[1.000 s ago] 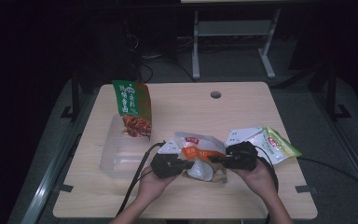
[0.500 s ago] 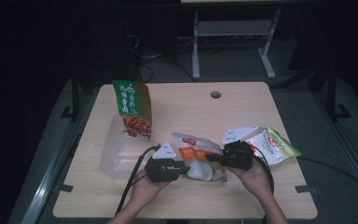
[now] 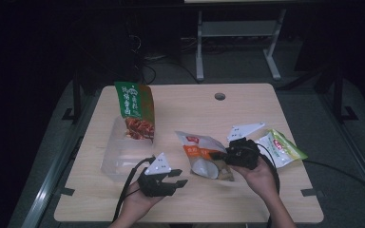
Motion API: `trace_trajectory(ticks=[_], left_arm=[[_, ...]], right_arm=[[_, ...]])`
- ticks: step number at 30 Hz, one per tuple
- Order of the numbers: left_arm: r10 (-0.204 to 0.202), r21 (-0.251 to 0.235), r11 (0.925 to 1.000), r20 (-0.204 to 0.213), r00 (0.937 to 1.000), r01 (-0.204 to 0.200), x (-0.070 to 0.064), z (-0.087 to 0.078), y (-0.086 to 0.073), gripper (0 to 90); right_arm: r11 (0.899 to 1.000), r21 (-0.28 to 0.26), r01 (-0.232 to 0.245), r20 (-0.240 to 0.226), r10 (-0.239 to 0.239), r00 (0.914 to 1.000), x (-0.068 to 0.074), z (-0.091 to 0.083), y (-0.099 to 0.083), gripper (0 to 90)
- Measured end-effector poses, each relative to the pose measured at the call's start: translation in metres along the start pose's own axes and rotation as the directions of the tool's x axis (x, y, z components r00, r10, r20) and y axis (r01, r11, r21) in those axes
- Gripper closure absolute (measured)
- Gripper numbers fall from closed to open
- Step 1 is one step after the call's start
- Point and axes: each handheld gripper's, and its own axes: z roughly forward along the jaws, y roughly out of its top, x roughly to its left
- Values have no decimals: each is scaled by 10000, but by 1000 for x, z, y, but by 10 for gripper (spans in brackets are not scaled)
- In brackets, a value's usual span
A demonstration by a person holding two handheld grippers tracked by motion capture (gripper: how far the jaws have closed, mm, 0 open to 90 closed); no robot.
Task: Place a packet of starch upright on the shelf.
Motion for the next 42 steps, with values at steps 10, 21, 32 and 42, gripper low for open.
trace_trajectory(ticks=[10,21,32,42], left_arm=[[165,-43,9999,387,9991,-164,-6,-12,-13,460],[126,-226,9997,339,9993,-119,-10,-21,-25,255],[298,-143,9995,368,9989,-293,-11,-23,-30,200],[329,-258,9992,418,9986,-318,-14,-23,-31,192]], right_arm=[[9999,-118,-37,-41,36,10000,-2,-4,30,900],[9998,-120,164,-412,-169,9990,4,10,66,900],[9981,-269,555,-562,-569,9968,8,24,101,900],[9980,-378,511,-952,-545,9940,14,41,132,900]])
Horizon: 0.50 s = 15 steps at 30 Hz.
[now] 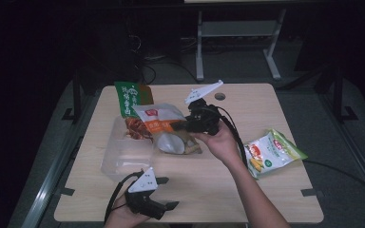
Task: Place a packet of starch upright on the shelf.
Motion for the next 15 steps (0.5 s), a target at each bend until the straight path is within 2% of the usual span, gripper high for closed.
trace_trajectory(ticks=[6,15], left_arm=[[6,28,10000,-25,10000,-6,-1,1,0,192],[-34,-85,10000,-111,9999,33,0,-1,0,195]], right_arm=[[9999,13,153,-47,-153,9999,1,14,14,900],[9999,-100,108,-271,-111,9996,2,34,29,900]])
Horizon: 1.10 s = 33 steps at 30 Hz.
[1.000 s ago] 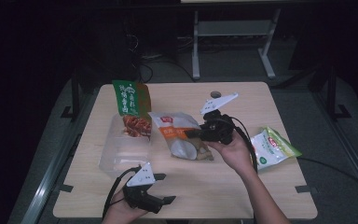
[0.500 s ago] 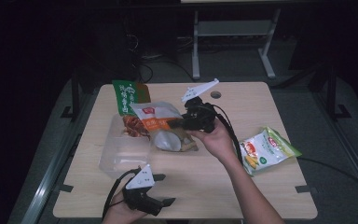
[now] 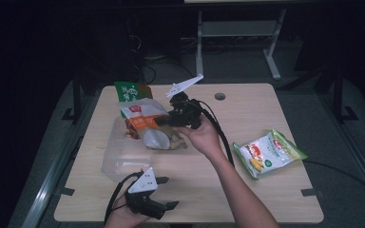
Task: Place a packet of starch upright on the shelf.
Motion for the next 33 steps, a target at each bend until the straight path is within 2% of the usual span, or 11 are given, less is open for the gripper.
trace_trajectory(ticks=[3,9,15,20,28,29,33], left_arm=[[-6,-32,10000,-28,10000,6,1,-1,0,195],[91,24,10000,-80,9999,-91,2,-1,-2,197],[145,40,9999,-90,9999,-144,2,-1,-3,197],[103,47,9999,-110,9999,-103,3,-1,-5,196],[166,84,9998,-149,9998,-165,3,-1,-6,196],[51,10,10000,-137,9999,-50,2,-1,-6,196],[-5,67,10000,-122,9999,6,2,-1,-6,196]], right_arm=[[9999,16,153,-11,-153,9999,0,8,6,900],[9999,-100,-25,-253,22,9997,1,27,12,900],[9999,-40,122,-386,-123,9992,0,47,19,900],[9999,-133,-91,-610,82,9981,1,63,22,900],[9994,-64,-341,-951,333,9949,1,96,19,900],[9992,-32,-392,-957,387,9947,1,100,18,900],[9982,-39,-593,-1070,586,9925,-1,116,11,900]])
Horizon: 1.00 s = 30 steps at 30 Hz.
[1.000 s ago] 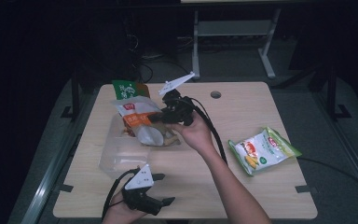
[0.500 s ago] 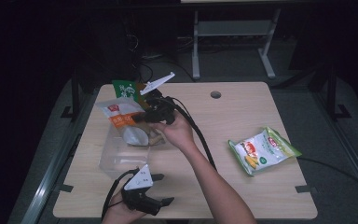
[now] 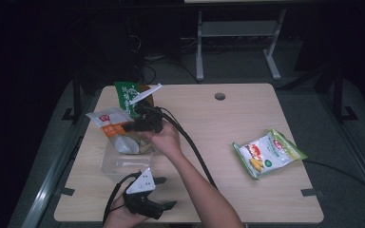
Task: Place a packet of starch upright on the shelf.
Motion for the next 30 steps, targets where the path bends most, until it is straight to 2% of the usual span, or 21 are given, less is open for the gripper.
trace_trajectory(ticks=[1,5,9,14,19,24,30], left_arm=[[133,16,9999,-3,9999,-133,1,0,0,196],[146,29,9999,1,9999,-146,-1,1,0,196],[147,-7,9999,-27,9999,-147,-1,1,0,195],[165,4,9999,-27,9999,-165,0,1,0,195],[184,56,9998,-2,9998,-184,-1,2,1,196],[147,62,9999,-19,9999,-147,-1,4,0,196],[143,110,9998,-25,9999,-143,0,4,0,196]], right_arm=[[10000,48,-72,-65,73,10000,-2,4,-2,900],[9991,202,-378,-128,380,9992,-8,16,-12,900],[9993,281,-228,64,226,9997,-9,21,-16,893],[9993,242,-277,256,271,9993,-10,10,-14,814],[9992,291,-283,449,270,9986,-13,-2,-16,793],[9988,377,-319,332,307,9990,-13,-7,-18,765],[9986,494,-187,411,167,9990,-12,-17,-19,742]])
